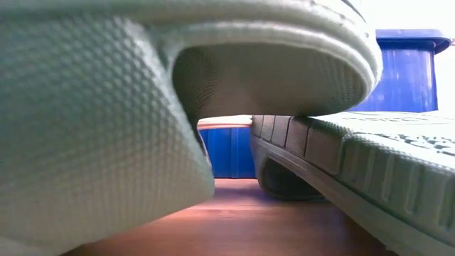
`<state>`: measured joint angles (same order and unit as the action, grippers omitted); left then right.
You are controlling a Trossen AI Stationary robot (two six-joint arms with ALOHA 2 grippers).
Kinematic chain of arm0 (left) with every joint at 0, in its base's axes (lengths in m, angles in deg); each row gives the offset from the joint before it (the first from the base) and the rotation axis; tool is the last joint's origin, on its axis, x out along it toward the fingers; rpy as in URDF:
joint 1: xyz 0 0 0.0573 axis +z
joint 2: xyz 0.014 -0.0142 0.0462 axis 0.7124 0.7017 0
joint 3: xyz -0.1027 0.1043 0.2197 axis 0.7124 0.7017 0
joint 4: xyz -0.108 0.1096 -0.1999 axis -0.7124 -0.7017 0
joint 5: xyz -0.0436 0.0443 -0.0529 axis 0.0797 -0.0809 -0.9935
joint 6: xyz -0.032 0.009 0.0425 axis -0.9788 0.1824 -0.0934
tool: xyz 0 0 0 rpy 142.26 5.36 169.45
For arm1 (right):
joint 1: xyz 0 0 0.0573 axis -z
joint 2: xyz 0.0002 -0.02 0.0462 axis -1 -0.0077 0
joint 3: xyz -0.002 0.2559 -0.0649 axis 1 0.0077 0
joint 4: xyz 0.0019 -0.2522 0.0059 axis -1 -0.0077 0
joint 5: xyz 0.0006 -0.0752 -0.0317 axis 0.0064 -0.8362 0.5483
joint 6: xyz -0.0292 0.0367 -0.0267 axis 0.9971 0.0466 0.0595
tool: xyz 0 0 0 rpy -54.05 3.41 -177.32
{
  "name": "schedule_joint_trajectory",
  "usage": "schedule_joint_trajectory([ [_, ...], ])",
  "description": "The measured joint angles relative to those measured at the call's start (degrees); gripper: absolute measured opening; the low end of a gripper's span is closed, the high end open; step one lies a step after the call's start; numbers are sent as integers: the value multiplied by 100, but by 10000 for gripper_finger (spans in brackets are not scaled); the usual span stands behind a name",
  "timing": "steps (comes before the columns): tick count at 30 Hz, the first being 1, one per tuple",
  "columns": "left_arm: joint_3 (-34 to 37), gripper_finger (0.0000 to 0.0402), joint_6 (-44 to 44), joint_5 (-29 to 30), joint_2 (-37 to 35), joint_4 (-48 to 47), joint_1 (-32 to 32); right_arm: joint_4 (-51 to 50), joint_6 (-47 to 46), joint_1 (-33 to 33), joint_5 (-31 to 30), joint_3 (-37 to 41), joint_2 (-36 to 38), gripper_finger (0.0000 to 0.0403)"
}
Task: Pick and place slides into bin
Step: Put the black slide into the bin
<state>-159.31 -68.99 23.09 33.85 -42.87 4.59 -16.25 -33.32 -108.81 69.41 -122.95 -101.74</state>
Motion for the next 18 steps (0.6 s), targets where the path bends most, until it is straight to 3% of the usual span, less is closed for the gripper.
schedule_joint_trajectory([
  [5,143,267,-247,-2,0,382,93,2,-1,0,0,0,0,118],
  [9,340,298,-325,-35,-11,889,164,3,-2,0,0,0,0,118],
  [14,379,344,-318,-93,35,788,203,7,-9,0,0,2,0,118],
  [18,459,355,-295,-76,35,677,201,7,-17,0,0,4,0,118],
])
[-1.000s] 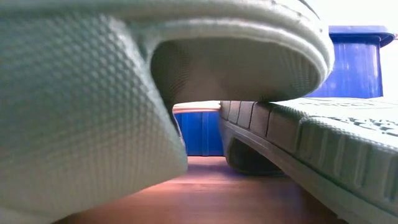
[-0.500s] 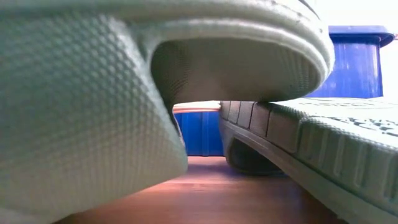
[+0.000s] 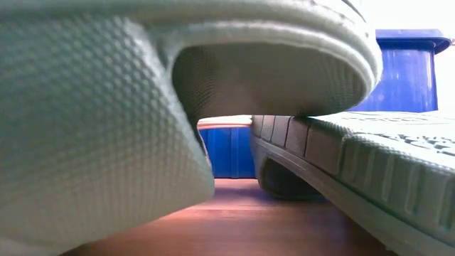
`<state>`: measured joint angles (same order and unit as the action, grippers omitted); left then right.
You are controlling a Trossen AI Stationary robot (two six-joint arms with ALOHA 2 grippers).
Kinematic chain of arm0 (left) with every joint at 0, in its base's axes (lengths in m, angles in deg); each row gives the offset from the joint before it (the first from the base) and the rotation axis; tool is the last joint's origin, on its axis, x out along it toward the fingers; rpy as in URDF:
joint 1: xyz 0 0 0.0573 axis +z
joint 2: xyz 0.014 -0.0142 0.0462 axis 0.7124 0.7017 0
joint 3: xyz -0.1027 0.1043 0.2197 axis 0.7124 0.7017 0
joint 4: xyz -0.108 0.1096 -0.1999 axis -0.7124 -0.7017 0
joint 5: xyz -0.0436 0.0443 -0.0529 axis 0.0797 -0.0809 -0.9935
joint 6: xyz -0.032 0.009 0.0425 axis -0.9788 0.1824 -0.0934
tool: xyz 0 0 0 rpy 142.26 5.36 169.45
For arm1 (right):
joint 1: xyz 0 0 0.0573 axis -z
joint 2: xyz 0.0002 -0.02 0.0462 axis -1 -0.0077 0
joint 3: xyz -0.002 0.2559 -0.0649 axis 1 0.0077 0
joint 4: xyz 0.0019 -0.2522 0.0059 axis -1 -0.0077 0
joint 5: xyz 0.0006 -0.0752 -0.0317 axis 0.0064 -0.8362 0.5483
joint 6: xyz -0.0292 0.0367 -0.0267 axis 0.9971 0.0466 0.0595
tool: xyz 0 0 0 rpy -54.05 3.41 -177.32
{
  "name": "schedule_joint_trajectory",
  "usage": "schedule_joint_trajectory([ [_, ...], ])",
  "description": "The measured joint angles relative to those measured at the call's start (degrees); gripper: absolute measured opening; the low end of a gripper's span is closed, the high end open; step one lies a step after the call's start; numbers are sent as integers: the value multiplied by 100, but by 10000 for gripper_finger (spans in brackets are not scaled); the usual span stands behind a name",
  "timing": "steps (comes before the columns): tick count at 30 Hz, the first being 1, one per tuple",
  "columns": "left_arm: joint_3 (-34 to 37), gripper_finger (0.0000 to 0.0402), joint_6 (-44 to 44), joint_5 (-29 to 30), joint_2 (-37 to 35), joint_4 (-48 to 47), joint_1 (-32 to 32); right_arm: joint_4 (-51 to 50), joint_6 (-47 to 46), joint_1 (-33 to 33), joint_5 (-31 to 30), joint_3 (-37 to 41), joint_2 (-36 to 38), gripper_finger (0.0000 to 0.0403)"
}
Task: Pick and place slides into bin
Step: Put the black slide into the bin
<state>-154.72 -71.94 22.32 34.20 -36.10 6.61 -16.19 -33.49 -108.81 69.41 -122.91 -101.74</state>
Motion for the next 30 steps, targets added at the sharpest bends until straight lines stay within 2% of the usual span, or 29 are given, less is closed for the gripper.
schedule_joint_trajectory([
  [5,243,341,-8,-111,-2,28,0,-2,-2,0,0,0,0,118],
  [10,308,301,51,-59,19,101,15,-2,-4,0,0,4,0,118],
  [13,318,258,100,-33,20,32,9,0,-4,0,0,4,0,118],
  [21,227,114,164,-125,-20,-17,7,-2,2,0,0,4,0,118],
  [26,-208,110,168,-250,-84,-357,0,-2,13,0,-2,4,0,118],
  [30,-647,110,195,-241,-139,-1065,-17,-2,24,0,0,4,0,118],
])
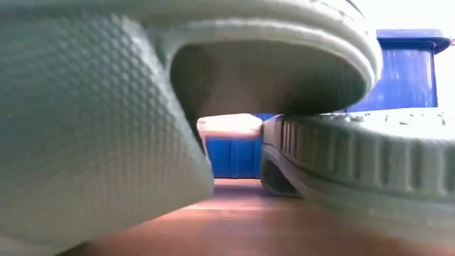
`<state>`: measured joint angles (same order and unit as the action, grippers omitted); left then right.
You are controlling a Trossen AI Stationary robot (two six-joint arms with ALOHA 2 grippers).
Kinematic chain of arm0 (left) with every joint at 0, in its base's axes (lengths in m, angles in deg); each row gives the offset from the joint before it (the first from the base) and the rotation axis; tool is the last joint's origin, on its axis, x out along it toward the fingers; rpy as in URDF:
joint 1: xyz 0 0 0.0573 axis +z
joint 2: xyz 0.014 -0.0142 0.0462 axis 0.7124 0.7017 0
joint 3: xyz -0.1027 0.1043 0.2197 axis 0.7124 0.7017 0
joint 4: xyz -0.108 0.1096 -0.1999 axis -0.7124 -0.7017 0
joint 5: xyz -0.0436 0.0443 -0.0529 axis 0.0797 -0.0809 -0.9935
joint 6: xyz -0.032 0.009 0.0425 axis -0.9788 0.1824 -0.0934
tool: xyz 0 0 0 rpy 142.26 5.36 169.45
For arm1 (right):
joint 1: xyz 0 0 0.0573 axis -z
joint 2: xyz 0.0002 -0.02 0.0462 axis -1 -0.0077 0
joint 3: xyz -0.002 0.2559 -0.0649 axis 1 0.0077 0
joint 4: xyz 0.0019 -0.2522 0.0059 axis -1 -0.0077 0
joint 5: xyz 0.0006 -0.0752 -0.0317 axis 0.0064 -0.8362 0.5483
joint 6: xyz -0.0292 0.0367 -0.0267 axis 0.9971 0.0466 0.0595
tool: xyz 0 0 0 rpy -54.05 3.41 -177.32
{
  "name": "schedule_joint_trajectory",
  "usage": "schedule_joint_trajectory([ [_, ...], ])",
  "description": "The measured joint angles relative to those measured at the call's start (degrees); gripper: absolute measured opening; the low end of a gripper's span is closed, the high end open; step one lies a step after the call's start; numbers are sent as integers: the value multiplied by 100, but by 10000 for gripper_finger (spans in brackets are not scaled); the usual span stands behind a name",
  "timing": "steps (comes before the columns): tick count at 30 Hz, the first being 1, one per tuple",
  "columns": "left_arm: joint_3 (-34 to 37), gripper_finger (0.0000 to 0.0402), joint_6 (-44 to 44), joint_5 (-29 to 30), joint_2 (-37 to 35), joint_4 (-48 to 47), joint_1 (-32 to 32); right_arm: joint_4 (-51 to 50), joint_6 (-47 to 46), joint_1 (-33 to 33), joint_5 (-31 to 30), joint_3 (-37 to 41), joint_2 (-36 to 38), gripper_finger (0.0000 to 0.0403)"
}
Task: Pick and place slides into bin
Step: Put the black slide into the bin
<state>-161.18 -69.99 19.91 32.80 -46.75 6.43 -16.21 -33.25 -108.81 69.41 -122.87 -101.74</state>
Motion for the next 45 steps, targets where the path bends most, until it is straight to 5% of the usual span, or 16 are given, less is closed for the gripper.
schedule_joint_trajectory([
  [12,-862,108,75,-41,-112,-698,0,-77,42,-14,45,0,0,118],
  [24,-3753,106,-12,3925,-110,-694,21,-650,-389,-671,43,2,579,116],
  [29,-4403,106,899,4875,-112,-345,352,-550,-464,-882,-25,2,1007,108],
  [36,-4617,106,3145,4702,-112,673,1800,-162,-18,-1237,-155,0,1390,95],
  [45,-4575,104,5056,2727,207,2062,4059,-301,284,-1506,-157,2,1427,61],
])
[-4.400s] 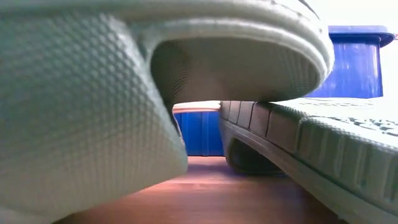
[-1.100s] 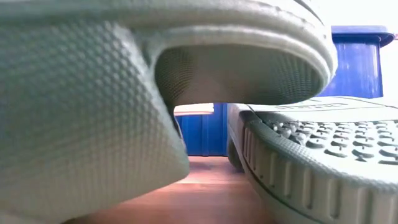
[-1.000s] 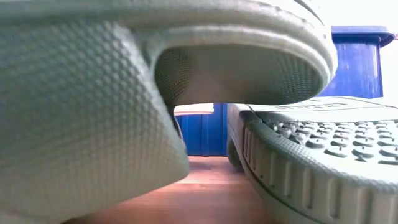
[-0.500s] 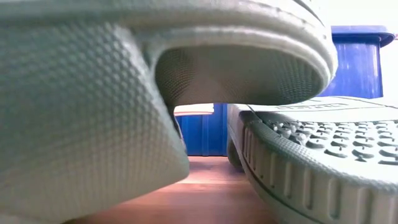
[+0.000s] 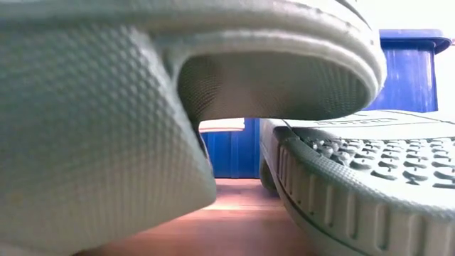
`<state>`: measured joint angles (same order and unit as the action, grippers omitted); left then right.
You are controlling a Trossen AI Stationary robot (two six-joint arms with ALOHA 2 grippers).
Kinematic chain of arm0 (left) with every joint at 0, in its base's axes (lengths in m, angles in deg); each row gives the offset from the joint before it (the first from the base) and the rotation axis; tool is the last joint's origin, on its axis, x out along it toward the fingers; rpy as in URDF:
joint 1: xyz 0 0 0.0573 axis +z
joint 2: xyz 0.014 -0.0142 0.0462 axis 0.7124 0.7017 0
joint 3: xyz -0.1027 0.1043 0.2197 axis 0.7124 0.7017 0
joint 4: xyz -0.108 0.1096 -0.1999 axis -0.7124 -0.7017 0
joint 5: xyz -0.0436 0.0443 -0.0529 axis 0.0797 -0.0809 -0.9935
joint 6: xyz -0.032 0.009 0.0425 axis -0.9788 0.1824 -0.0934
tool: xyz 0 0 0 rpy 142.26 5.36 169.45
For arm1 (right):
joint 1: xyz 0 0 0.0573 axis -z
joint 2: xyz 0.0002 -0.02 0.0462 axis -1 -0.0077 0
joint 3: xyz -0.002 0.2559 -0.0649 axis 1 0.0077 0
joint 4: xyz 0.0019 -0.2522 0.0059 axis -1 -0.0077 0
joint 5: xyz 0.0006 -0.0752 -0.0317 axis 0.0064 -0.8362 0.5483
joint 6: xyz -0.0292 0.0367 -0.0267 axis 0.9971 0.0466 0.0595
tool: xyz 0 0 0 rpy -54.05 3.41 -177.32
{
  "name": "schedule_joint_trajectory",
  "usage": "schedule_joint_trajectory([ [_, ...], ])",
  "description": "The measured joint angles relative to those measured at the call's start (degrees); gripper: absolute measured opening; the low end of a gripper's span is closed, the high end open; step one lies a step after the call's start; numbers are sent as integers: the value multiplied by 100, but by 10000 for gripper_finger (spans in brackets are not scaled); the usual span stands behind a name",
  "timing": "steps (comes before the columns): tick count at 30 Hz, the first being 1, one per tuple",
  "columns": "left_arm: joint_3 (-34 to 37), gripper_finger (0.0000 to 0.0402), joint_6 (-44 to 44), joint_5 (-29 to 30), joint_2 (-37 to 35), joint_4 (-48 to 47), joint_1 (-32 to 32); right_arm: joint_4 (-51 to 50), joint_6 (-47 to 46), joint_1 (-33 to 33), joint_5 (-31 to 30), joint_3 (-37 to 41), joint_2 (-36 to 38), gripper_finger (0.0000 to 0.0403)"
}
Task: Pick and place slides into bin
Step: Put the black slide into the bin
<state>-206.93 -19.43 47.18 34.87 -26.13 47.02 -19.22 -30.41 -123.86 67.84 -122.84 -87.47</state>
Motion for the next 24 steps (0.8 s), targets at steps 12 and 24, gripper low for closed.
schedule_joint_trajectory([
  [12,-21,104,126,-1611,1100,957,1030,-1812,-1006,7,-1440,0,31,24],
  [24,-31,102,76,-2336,1883,1644,1677,-2350,-1454,484,-3002,0,31,9],
])
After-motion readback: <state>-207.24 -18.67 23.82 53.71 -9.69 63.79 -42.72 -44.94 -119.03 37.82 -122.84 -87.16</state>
